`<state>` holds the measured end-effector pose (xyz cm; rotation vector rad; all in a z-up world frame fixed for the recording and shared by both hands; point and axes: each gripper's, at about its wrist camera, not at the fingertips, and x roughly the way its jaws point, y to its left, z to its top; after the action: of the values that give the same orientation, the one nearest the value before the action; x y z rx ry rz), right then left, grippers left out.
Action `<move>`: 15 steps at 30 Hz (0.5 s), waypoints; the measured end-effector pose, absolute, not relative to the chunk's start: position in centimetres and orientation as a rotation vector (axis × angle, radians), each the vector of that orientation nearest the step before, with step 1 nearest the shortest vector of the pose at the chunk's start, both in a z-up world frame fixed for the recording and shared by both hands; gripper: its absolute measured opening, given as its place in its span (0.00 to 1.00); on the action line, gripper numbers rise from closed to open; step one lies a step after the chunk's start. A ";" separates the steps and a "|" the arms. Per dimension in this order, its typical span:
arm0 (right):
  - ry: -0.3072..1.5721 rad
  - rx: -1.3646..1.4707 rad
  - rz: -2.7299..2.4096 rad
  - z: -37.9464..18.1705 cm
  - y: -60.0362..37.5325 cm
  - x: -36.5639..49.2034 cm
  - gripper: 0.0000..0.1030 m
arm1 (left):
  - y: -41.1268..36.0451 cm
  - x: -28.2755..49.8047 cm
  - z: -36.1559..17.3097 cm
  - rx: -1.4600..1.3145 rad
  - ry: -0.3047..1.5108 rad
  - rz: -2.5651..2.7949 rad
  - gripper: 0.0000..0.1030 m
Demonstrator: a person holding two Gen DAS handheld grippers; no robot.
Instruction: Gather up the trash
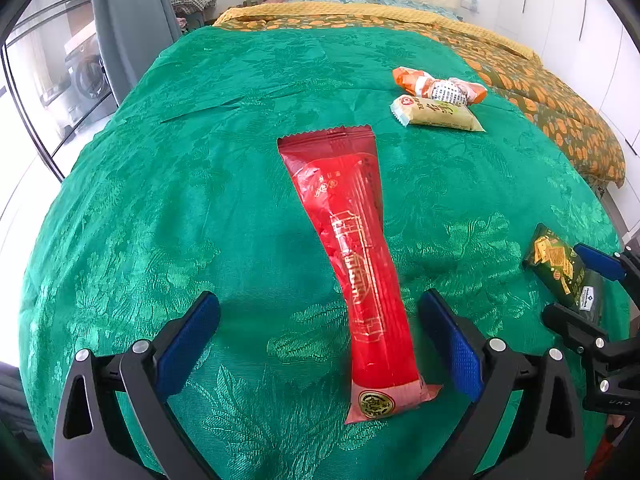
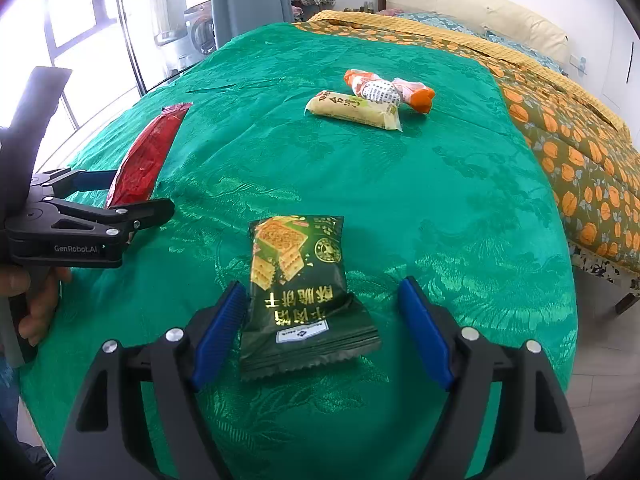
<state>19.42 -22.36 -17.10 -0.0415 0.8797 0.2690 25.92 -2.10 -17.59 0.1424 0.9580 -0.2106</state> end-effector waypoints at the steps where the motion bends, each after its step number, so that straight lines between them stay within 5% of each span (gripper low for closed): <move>1: 0.880 -0.041 0.269 -17.1 -22.4 19.4 0.75 | -2.1 25.9 -17.6 0.142 0.958 -0.211 0.96; 15: 0.880 -0.039 0.270 -17.1 -22.4 19.5 0.75 | -2.1 26.0 -17.6 0.141 0.959 -0.210 0.96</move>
<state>19.46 -22.42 -17.08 -0.0394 0.8798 0.2699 25.97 -2.06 -17.59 0.1407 0.9588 -0.2098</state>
